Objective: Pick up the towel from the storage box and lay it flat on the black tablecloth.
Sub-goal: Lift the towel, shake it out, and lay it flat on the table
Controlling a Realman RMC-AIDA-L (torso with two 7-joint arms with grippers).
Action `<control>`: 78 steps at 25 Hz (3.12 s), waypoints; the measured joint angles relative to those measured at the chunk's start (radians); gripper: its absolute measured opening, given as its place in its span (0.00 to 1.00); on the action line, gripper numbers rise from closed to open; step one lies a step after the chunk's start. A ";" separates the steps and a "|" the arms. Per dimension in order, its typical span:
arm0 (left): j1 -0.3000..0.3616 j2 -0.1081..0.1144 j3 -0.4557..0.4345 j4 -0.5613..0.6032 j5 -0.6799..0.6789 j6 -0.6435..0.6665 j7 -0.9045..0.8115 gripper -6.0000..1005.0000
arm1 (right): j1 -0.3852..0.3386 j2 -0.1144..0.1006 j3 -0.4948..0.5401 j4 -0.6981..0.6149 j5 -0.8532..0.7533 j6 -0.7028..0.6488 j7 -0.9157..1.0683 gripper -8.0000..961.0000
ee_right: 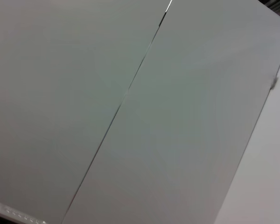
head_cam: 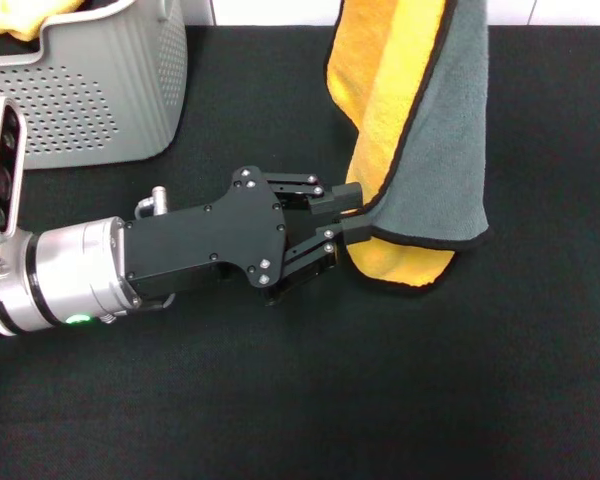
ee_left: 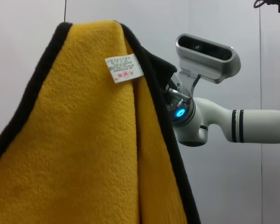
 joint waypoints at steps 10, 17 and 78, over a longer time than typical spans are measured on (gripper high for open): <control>-0.005 -0.006 0.000 -0.049 -0.020 -0.017 0.047 0.26 | 0.008 0.000 -0.038 0.005 0.011 0.031 -0.013 0.01; -0.005 -0.006 0.005 -0.067 -0.047 -0.021 0.047 0.25 | 0.010 0.000 -0.042 0.010 0.013 0.031 -0.013 0.01; -0.011 0.107 -0.281 0.277 0.012 0.103 -0.382 0.02 | -0.215 0.000 -0.083 -0.018 -0.065 0.034 0.216 0.01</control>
